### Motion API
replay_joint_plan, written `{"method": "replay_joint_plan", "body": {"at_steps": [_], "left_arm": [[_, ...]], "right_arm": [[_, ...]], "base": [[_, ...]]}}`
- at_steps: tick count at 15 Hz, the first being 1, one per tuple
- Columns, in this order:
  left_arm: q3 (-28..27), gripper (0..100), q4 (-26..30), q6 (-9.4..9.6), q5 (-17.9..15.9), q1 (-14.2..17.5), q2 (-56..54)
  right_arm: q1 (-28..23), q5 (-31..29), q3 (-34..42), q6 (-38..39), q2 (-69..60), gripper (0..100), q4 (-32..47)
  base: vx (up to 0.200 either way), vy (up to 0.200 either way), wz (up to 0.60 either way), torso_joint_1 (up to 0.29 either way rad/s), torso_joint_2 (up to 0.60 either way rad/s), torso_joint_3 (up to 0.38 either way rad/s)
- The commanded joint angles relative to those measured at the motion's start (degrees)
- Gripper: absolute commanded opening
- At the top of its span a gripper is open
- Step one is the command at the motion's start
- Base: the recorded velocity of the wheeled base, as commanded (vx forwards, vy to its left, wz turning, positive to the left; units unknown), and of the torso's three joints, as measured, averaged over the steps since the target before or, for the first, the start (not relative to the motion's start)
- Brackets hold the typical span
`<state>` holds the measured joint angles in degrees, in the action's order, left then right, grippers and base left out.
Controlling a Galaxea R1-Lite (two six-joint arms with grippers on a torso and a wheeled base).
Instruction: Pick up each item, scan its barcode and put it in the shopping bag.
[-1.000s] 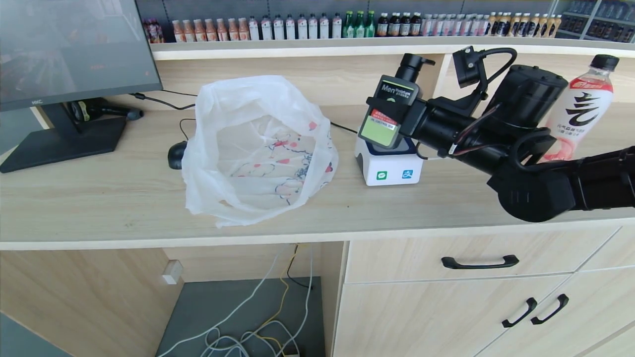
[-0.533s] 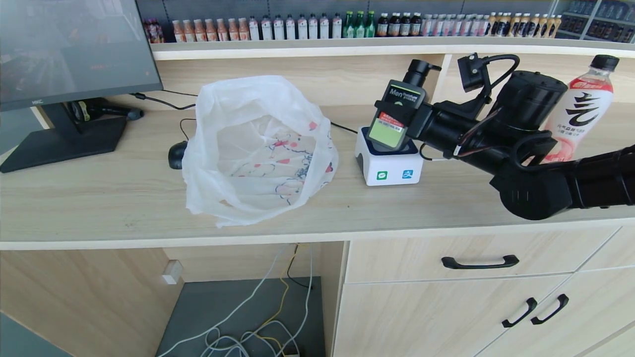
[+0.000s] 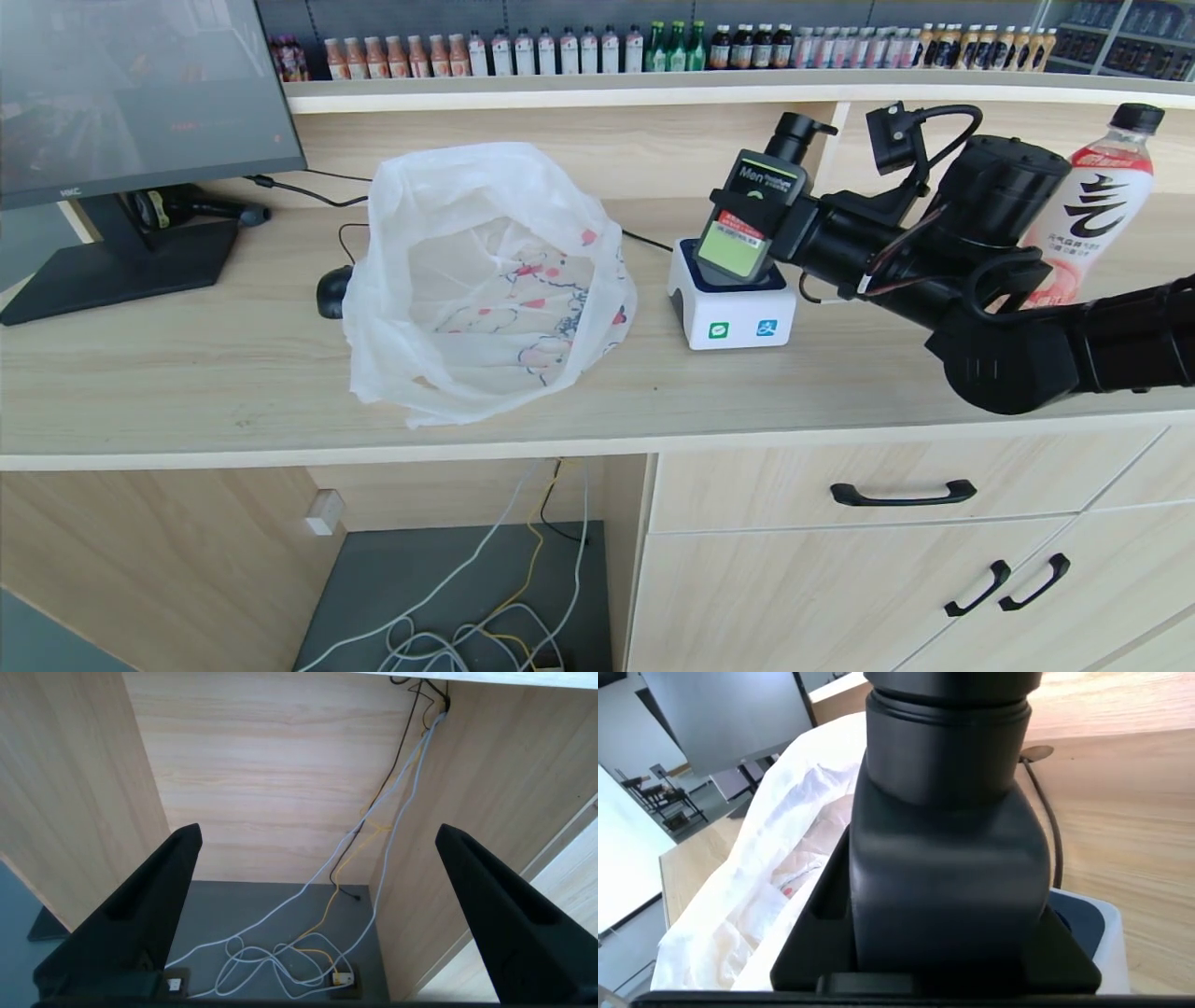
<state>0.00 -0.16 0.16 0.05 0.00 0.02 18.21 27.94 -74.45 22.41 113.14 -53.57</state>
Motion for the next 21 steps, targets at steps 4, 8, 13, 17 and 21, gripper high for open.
{"method": "replay_joint_plan", "body": {"at_steps": [4,8,13,17,21], "left_arm": [[0.0,100,-0.02,0.02,0.04,0.0,-0.02],[0.0,100,-0.02,0.02,0.04,0.0,-0.02],[0.0,100,-0.02,0.02,0.04,0.0,-0.02],[0.0,100,-0.02,0.02,0.04,0.0,-0.02],[0.0,100,-0.02,0.02,-0.05,0.0,-0.02]], "right_arm": [[-0.11,0.01,0.09,-0.08,0.24,0,0.13],[-0.37,-0.08,0.09,-0.08,0.24,0,0.04],[-0.46,-0.08,-0.35,-0.08,-0.11,0,0.04],[-0.28,-0.17,-2.1,-0.7,-1.96,0,0.04],[-1.07,-0.78,-1.05,-8.78,-5.83,0,-0.49]], "base": [[0.0,0.0,0.0,0.0,0.0,0.0],[0.0,0.0,0.0,0.0,0.0,0.0],[0.0,0.0,0.0,0.0,0.0,0.0],[0.0,0.0,0.0,0.0,0.0,0.0],[0.0,0.0,0.0,0.0,0.0,0.0]]}}
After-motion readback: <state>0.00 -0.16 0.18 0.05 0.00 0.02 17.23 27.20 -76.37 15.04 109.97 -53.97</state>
